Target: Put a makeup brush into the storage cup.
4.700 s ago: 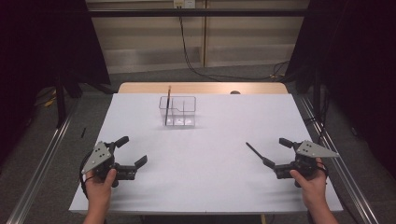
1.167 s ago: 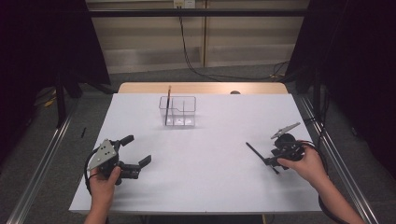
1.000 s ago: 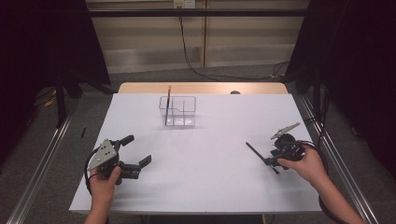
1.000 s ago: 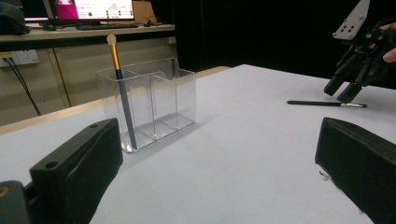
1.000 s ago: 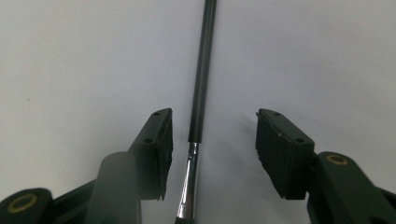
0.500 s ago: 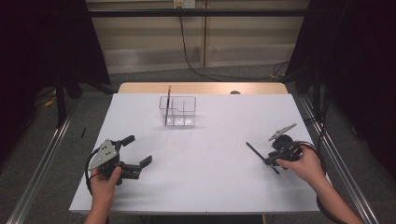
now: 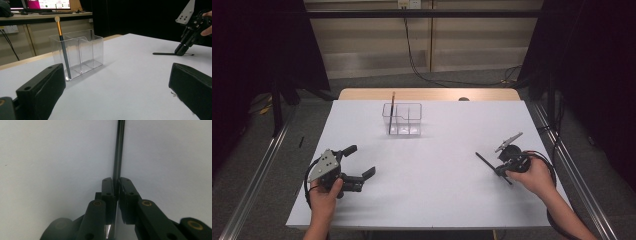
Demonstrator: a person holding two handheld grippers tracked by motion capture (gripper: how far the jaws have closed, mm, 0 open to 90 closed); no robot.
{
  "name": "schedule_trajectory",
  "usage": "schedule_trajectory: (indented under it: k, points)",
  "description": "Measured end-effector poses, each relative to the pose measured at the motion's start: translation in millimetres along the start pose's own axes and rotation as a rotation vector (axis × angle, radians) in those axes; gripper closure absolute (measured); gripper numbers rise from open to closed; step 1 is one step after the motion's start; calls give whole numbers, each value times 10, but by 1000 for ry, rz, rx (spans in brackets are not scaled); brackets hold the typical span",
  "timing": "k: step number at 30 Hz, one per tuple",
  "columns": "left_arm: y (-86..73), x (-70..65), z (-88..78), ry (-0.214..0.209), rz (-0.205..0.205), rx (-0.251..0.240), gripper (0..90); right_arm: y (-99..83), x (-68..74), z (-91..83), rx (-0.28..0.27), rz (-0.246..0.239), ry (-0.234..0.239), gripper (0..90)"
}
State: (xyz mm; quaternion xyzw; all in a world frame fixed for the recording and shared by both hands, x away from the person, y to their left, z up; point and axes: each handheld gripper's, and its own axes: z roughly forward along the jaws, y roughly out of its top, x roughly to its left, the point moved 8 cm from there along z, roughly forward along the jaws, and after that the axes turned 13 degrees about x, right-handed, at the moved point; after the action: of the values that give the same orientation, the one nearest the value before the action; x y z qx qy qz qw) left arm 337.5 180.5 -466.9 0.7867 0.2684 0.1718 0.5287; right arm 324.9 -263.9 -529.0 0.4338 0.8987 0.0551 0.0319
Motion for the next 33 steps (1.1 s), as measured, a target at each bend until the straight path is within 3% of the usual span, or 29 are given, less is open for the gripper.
schedule_trajectory:
  k: [9, 14, 17, 33]
  points:
    - [23, -18, 38, -6, 5, -3, 7, 11, 17, -4, 28, -5, -15, 851]
    - [15, -20, 36, -9, 5, 2, 7, 8, 3, -16, 31, 5, 17, 852]
    - [12, -22, 30, -8, 5, 2, 7, 27, 6, -34, 1, 23, 50, 852]
    - [30, -46, 29, -11, 5, 14, 7, 172, 146, -207, -65, -61, 78, 852]
